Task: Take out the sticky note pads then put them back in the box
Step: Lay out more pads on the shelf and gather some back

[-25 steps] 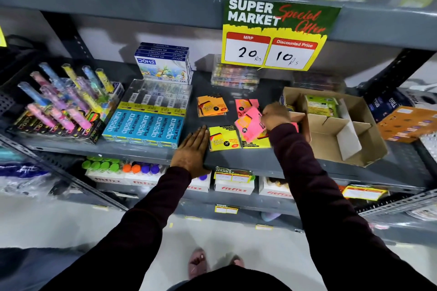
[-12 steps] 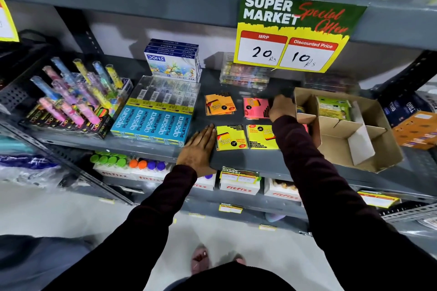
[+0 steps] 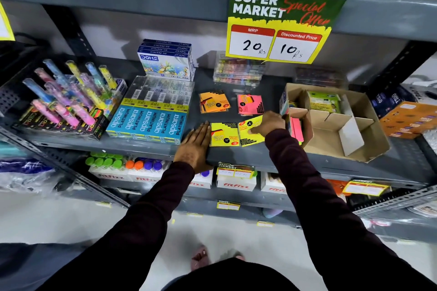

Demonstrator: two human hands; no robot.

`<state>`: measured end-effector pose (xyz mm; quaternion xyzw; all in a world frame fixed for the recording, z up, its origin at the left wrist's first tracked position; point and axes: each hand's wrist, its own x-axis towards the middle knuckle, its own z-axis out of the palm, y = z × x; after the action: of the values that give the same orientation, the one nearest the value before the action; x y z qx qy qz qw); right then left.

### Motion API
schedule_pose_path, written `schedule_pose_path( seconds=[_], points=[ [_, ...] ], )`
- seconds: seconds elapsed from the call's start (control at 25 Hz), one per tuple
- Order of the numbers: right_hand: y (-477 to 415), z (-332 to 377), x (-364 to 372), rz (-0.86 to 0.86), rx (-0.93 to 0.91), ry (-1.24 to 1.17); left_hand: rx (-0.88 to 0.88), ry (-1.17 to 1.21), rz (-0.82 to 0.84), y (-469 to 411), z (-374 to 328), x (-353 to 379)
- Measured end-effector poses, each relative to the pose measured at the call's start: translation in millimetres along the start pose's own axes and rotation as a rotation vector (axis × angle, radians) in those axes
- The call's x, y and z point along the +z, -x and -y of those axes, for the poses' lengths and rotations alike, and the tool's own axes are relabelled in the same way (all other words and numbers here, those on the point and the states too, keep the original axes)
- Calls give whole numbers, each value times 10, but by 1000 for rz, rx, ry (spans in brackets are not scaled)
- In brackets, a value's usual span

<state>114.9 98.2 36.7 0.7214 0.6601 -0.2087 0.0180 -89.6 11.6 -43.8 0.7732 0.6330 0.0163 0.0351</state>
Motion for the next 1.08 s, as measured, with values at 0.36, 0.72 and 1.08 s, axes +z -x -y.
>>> schedule_pose_path(
  seconds=[0.36,0.72,1.08],
  points=[
    [61,307,-10,-142,-143,-290,-23,-47,7,-27,-6,50],
    [198,316,376,34,-172,-112,-25,-30,28,-39,0,28],
    [12,297,175,179,-465,231,-11,-10,-11,-7,0,28]
  ],
)
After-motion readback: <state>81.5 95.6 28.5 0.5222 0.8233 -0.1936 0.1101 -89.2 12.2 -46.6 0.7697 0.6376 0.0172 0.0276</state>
